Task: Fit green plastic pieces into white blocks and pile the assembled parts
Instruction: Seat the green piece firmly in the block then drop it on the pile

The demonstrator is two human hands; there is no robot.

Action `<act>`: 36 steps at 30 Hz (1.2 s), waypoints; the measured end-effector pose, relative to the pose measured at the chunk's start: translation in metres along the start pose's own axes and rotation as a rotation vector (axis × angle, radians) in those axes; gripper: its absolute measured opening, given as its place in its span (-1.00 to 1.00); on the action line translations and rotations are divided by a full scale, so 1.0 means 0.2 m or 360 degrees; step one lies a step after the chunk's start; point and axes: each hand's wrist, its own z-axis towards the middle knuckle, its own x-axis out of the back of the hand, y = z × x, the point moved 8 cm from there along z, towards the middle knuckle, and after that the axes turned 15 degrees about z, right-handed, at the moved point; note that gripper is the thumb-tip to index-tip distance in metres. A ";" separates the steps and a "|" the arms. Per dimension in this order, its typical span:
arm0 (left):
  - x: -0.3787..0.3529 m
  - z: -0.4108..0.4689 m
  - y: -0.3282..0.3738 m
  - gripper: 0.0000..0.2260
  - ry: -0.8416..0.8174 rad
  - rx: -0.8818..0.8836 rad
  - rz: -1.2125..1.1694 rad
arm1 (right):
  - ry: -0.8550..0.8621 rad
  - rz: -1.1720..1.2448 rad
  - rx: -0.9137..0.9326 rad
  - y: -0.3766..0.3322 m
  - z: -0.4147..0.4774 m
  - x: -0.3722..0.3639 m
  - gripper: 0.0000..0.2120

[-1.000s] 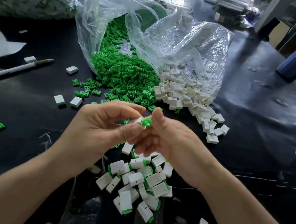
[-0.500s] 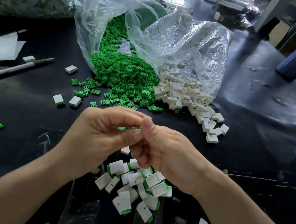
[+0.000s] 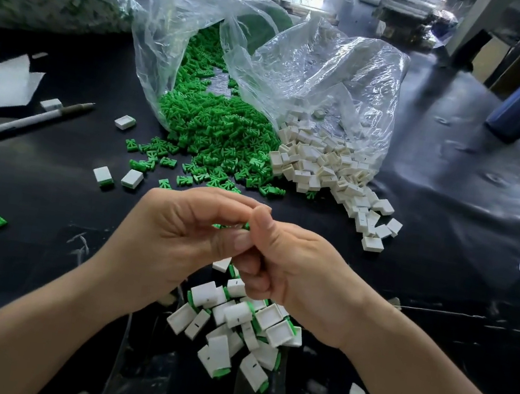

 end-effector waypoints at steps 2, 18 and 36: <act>-0.01 0.00 -0.01 -0.80 -0.0079 0.0000 0.0004 | -0.0023 0.0134 -0.0072 0.01 0.00 -0.01 -0.64; -0.02 -0.01 -0.05 -0.79 -0.0021 0.0150 -0.0123 | -0.0002 0.0108 -0.0102 0.02 0.02 -0.01 -0.61; -0.01 -0.01 -0.02 -0.81 0.0077 0.0127 -0.0107 | 0.0125 -0.0053 0.0083 0.02 0.02 -0.02 -0.58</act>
